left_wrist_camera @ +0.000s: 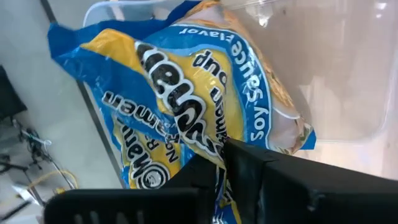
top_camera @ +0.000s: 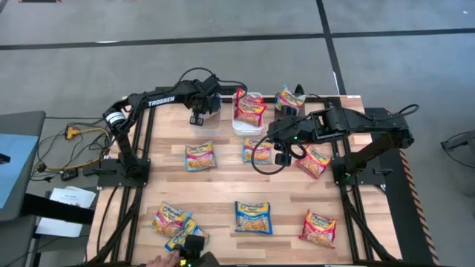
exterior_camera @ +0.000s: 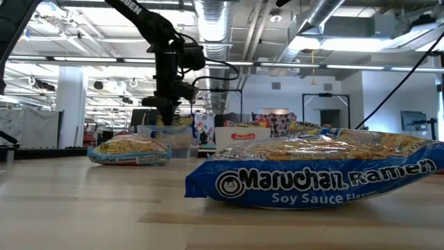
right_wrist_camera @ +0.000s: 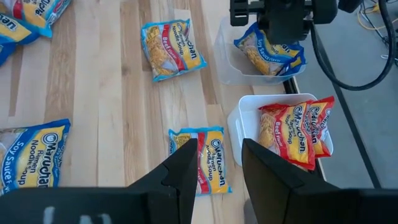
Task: Sort Maruchan noodles
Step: Put the blue noodle pack into the transparent bin
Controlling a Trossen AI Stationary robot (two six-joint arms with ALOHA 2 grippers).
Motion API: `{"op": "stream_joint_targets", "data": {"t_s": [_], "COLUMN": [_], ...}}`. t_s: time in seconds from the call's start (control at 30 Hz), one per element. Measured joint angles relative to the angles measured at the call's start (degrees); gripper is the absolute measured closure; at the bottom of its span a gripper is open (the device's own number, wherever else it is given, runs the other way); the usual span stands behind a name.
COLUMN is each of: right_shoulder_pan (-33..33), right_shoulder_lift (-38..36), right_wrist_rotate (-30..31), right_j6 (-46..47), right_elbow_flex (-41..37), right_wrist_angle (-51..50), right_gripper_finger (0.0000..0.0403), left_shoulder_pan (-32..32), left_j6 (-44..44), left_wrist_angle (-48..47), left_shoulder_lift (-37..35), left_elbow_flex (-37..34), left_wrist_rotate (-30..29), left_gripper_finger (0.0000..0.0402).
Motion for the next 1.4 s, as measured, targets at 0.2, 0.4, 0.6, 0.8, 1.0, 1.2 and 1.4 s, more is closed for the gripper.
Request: {"op": "stream_joint_targets", "data": {"t_s": [0.2, 0.4, 0.6, 0.8, 1.0, 1.2, 1.4], "right_shoulder_pan": [0.0, 0.0, 0.0, 0.0, 0.0, 0.0, 0.0], "right_shoulder_lift": [0.0, 0.0, 0.0, 0.0, 0.0, 0.0, 0.0], "right_wrist_rotate": [0.0, 0.0, 0.0, 0.0, 0.0, -0.1, -0.1], "right_j6": [0.0, 0.0, 0.0, 0.3, 0.5, 0.5, 0.5], "right_elbow_flex": [0.0, 0.0, 0.0, 0.0, 0.0, 0.0, 0.0], "right_wrist_angle": [0.0, -0.1, -0.3, -1.7, -1.6, -1.6, -1.6], "right_gripper_finger": [0.0255, 0.0255, 0.0255, 0.0255, 0.0255, 0.0255, 0.0255], "left_shoulder_pan": [0.1, -1.0, -2.1, -3.9, -4.3, -3.6, -2.7], "left_j6": [-3.8, -9.6, -12.2, -14.0, -14.0, -15.1, -17.7], "left_wrist_angle": [0.0, 1.7, 0.5, -0.6, -0.6, -1.3, -4.6], "left_shoulder_lift": [0.0, 0.0, -0.1, -0.1, -0.1, -0.1, -0.2], "left_elbow_flex": [0.0, 0.0, 0.0, 0.0, 0.0, 1.9, 9.1], "left_wrist_rotate": [-1.0, -9.1, -10.2, -8.7, -8.7, -9.7, -8.1], "left_gripper_finger": [0.0324, 0.0289, 0.0286, 0.0285, 0.0285, 0.0285, 0.0285]}}
